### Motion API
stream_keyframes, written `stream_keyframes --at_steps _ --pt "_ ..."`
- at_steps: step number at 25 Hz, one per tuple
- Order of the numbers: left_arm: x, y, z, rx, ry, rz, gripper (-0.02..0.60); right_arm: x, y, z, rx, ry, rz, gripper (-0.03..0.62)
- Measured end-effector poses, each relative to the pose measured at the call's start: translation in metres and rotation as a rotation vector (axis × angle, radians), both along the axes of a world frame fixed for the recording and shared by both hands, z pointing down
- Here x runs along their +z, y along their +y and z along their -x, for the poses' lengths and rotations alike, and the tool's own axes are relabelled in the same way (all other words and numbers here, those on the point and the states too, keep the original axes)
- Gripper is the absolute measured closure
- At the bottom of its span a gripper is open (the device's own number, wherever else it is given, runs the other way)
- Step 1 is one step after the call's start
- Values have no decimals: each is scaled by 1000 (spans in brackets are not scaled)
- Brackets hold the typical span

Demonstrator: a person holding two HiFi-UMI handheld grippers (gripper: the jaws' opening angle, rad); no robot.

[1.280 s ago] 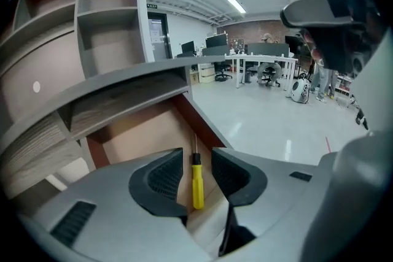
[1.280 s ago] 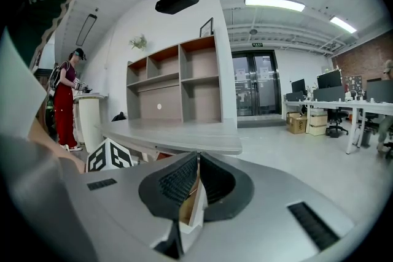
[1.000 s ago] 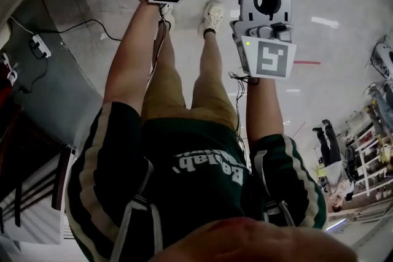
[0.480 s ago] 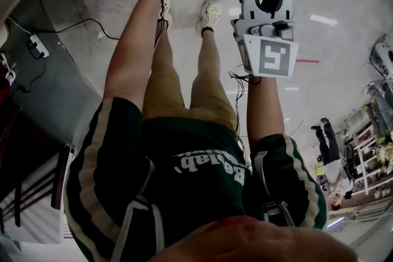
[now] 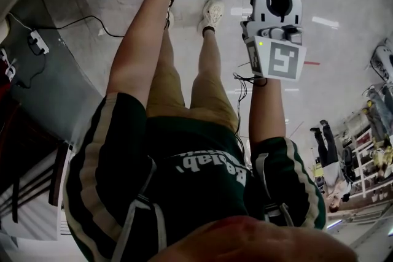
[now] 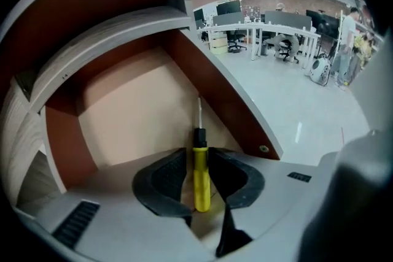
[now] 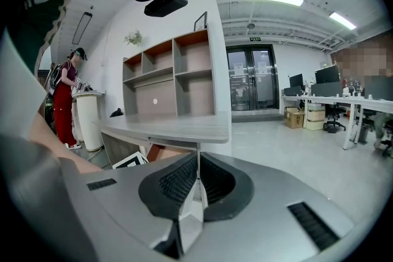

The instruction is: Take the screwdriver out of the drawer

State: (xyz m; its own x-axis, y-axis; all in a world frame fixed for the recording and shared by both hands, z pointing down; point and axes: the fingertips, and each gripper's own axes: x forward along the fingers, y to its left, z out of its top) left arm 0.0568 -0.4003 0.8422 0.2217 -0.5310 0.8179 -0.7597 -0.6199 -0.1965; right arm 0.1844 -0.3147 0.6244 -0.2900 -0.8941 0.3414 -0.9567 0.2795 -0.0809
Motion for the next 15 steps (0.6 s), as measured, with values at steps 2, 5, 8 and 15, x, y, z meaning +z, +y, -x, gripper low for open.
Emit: stream_keyframes --at_steps 2,5,8,15 --pt "-2 -2 3 -17 -25 -8 492 2 0 -2 4 -1 19 556" --pt "-4 -6 0 -35 0 10 494 0 -5 -5 2 -5 2 556" --pt "-5 -5 1 -33 14 6 495 -1 -6 -1 0 -7 -17 556" --pt "-16 1 -1 -14 54 2 495 -8 -6 10 -14 -11 -20 556"
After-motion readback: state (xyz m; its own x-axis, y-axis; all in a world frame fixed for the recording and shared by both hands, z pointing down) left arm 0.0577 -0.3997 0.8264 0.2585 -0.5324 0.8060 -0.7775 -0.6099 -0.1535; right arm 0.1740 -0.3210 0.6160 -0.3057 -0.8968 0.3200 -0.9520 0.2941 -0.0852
